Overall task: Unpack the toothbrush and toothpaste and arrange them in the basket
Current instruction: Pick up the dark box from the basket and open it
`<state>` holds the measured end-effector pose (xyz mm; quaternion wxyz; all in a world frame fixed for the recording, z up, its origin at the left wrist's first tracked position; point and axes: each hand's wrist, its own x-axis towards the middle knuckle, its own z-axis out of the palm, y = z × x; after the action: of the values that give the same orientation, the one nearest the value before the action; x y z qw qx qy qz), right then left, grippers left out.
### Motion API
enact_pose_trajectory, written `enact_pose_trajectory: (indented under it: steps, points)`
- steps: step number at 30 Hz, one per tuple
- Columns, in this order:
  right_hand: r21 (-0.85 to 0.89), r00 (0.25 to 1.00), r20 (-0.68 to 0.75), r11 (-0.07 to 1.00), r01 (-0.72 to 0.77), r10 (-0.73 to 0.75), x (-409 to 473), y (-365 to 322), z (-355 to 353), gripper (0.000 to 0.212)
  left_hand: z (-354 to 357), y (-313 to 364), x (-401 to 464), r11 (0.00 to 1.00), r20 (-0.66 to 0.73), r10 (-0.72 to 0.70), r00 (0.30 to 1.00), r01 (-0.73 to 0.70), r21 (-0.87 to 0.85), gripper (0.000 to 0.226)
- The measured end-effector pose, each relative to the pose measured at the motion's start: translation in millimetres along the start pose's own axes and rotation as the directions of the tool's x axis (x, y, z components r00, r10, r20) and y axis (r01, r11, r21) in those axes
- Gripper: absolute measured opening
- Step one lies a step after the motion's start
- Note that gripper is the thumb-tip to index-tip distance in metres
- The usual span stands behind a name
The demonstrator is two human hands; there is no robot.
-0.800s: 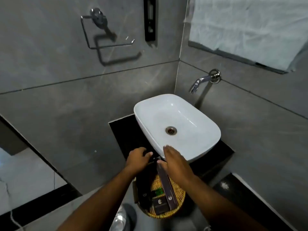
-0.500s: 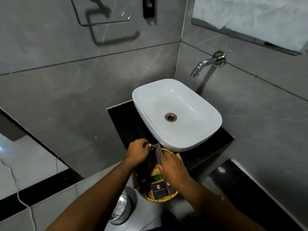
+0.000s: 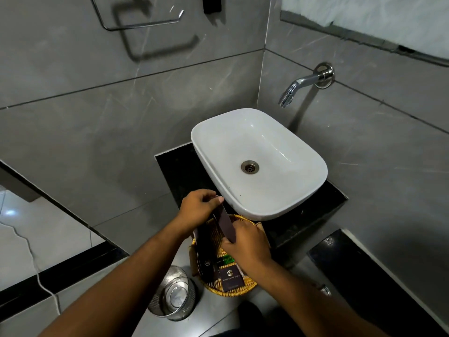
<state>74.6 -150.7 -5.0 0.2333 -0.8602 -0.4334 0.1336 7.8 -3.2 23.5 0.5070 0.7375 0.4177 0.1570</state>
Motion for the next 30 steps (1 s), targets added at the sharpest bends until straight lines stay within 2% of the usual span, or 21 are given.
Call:
enact_pose_trajectory:
  steps: [2, 6, 10, 14, 18, 20, 22, 24, 27, 28, 30]
  points:
    - [0.024, 0.999, -0.03, 0.999, 0.025, -0.024, 0, -4, -5, 0.026, -4, 10, 5, 0.992, 0.008, -0.025, 1.0, 0.025, -0.127, 0.003]
    - [0.086, 0.996, -0.082, 0.995, 0.044, -0.037, 3, -7, -13, 0.03, -17, 26, 14, 0.962, 0.058, -0.084, 0.995, 0.096, -0.256, 0.01]
    - [0.098, 0.989, -0.129, 0.991, 0.088, -0.075, 6, -5, -17, 0.035, -25, 32, 22, 0.885, 0.011, -0.211, 0.978, 0.195, -0.423, 0.018]
    - [0.115, 0.985, -0.156, 0.989, 0.092, -0.074, 7, -6, -19, 0.039, -25, 31, 15, 0.813, 0.108, -0.189, 0.976, 0.217, -0.54, 0.01]
    - [0.12, 0.987, -0.15, 0.99, 0.077, -0.058, 7, -2, -19, 0.039, -23, 25, 2, 0.798, 0.21, -0.113, 0.971, 0.215, -0.563, 0.018]
    - [0.137, 0.988, -0.145, 0.987, 0.081, -0.061, 7, -2, -20, 0.039, -22, 20, -5, 0.82, 0.258, -0.074, 0.963, 0.206, -0.534, 0.01]
    - [0.167, 0.99, -0.113, 0.981, 0.098, -0.079, 9, -4, -25, 0.038, -20, 15, -12, 0.847, 0.262, -0.047, 0.964, 0.177, -0.502, 0.003]
    - [0.25, 0.991, -0.094, 0.961, 0.12, -0.099, 16, -8, -36, 0.037, -20, 14, -16, 0.86, 0.236, -0.046, 0.971, 0.159, -0.485, 0.005]
    - [0.401, 0.977, -0.211, 0.91, 0.106, -0.021, 38, -20, -61, 0.025, -24, 20, -20, 0.898, 0.283, 0.024, 0.959, 0.104, -0.427, 0.011]
    - [0.43, 0.972, -0.235, 0.898, 0.093, 0.012, 47, -26, -68, 0.025, -25, 23, -22, 0.907, 0.302, 0.041, 0.953, 0.091, -0.41, 0.006]
    - [0.42, 0.977, -0.213, 0.904, 0.079, 0.014, 61, -36, -80, 0.031, -23, 28, -24, 0.918, 0.295, 0.056, 0.954, 0.067, -0.391, 0.014]
